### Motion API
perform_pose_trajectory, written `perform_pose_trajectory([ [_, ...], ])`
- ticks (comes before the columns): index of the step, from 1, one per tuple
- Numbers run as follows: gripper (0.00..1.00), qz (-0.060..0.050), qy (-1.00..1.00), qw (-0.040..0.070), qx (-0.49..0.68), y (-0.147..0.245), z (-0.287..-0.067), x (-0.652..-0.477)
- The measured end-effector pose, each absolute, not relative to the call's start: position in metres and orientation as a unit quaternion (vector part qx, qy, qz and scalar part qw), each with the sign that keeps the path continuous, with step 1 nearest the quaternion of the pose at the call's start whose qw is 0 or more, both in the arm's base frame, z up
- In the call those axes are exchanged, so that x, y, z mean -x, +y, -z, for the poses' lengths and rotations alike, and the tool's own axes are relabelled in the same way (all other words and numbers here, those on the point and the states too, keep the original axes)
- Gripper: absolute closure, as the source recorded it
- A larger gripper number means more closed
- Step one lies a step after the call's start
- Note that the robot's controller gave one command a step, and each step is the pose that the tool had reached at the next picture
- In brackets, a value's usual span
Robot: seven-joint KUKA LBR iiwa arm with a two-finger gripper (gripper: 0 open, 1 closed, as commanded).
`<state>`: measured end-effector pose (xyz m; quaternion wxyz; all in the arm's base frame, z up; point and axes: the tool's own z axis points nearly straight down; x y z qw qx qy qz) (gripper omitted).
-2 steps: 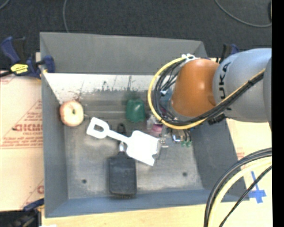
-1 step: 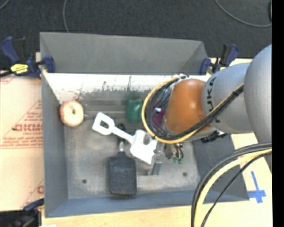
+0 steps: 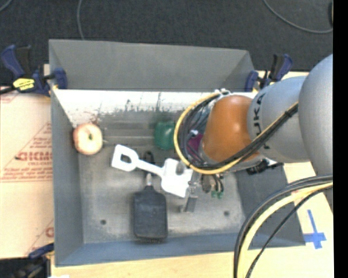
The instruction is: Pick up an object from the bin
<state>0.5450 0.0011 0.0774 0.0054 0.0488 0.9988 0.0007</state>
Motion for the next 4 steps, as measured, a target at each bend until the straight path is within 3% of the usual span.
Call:
perform_pose_trajectory([
  [1,0.0,0.0,0.997,0.007,-0.08,0.013,-0.114,-0.529],
  [2,0.0,0.0,1.0,0.007,0.009,0.012,-0.093,-0.542],
  [3,0.0,0.0,0.998,0.008,-0.069,0.01,-0.076,-0.53],
  [4,0.0,-0.001,0.998,0.01,-0.069,0.026,-0.071,-0.539],
])
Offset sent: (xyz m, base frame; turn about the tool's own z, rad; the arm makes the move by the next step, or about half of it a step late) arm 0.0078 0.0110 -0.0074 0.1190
